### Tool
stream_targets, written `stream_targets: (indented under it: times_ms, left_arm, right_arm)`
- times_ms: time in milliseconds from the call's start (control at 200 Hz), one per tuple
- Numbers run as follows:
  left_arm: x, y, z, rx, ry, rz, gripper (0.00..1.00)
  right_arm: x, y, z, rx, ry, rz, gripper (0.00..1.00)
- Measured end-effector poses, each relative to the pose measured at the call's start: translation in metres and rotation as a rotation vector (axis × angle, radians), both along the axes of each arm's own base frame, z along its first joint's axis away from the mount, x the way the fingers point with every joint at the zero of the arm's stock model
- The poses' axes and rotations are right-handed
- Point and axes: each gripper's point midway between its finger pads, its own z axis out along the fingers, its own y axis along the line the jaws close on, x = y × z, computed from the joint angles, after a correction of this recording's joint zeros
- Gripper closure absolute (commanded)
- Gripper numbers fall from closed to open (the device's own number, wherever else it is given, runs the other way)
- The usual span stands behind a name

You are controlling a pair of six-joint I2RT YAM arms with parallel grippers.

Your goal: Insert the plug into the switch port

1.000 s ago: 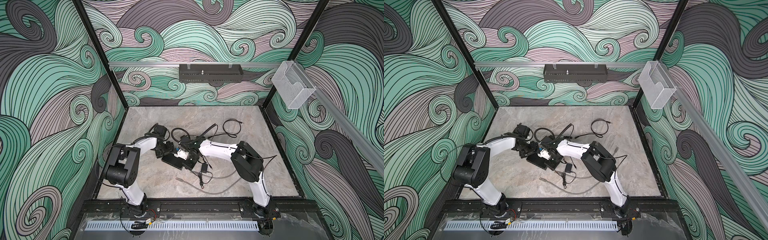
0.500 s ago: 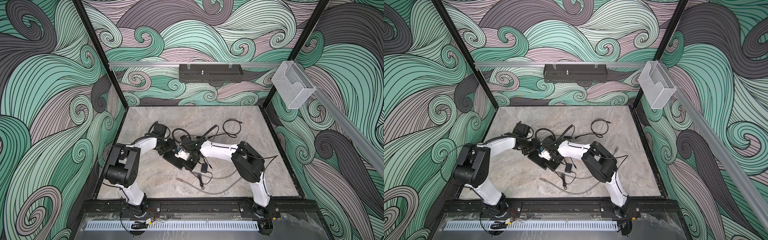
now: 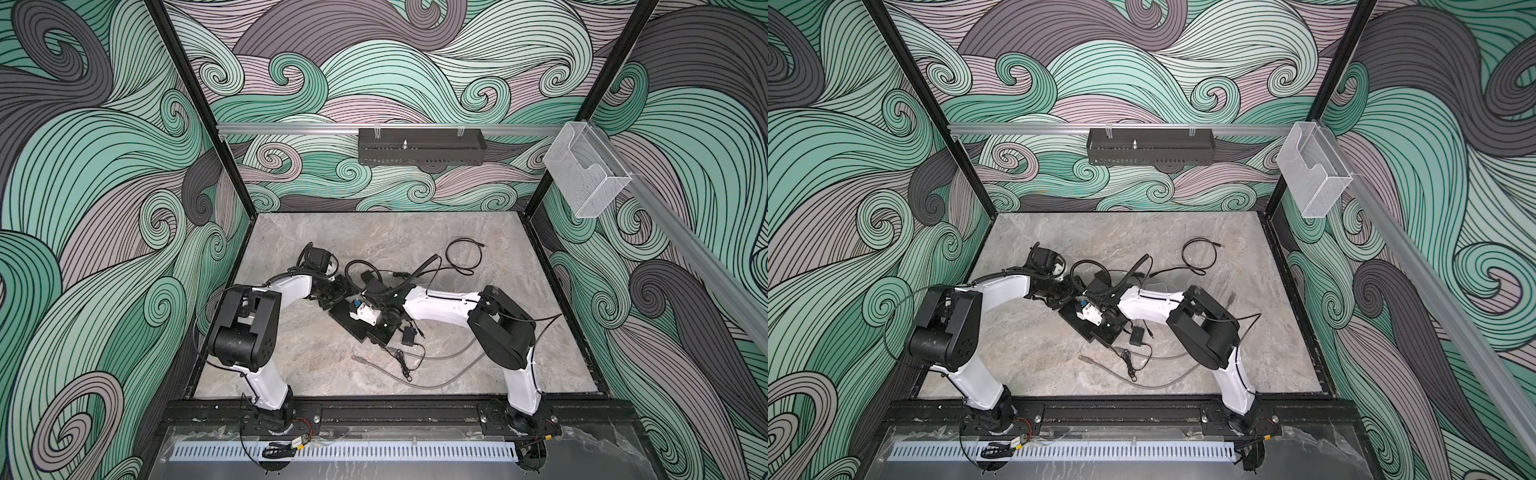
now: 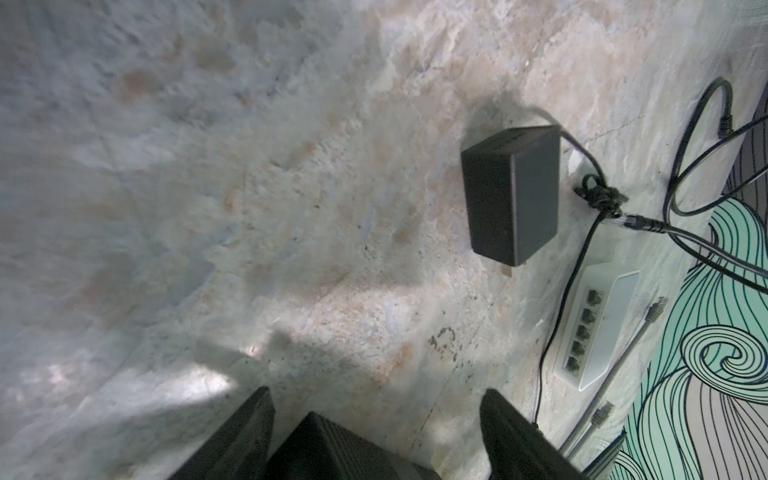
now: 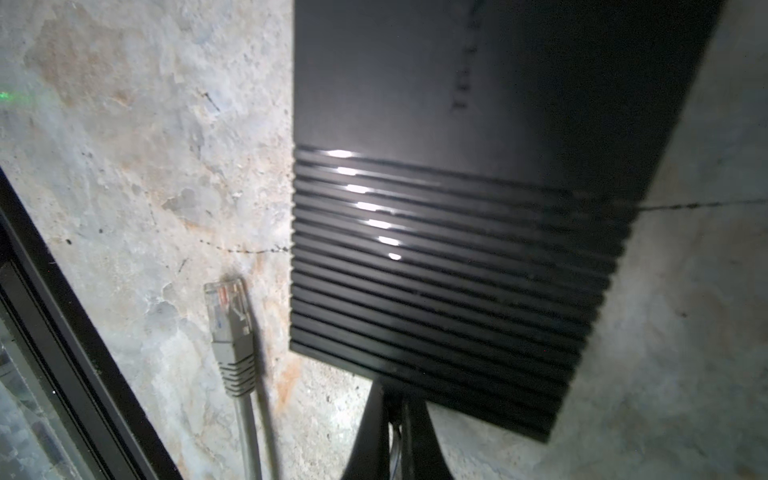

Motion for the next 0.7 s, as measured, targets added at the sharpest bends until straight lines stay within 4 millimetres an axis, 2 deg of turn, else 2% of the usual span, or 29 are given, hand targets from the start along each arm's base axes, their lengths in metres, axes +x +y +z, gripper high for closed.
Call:
stream_targets:
  times_ms: [385,475,520,565,640,700]
  left_arm:
    - [-0.01,0.008,-0.003,0.006,0.01,-0.009,0.21]
    - [-0.015,0.013,-0.003,0.022,0.018,-0.003,0.2]
    - [-0.018,0.016,-0.003,0.034,0.03,-0.001,0.2]
    - [-0.025,0.017,-0.001,0.039,0.054,-0.001,0.19]
    - [-0.036,0.027,0.002,0.088,0.091,0.007,0.18]
    - [-0.04,0.031,0.012,0.114,0.098,0.01,0.17]
  right_arm:
    - [0.002,0.001,0.002,0.003,-0.012,0.011,1.0]
    - [0.004,-0.001,0.002,-0.007,-0.024,0.016,0.87]
    - [0.006,-0.001,0.002,-0.01,-0.031,0.013,0.74]
    - [0.015,0.002,0.005,0.004,-0.065,-0.004,0.67]
    - [0.028,-0.002,0.011,0.015,-0.105,-0.033,0.57]
    - [0.037,-0.007,0.022,0.052,-0.139,-0.081,0.49]
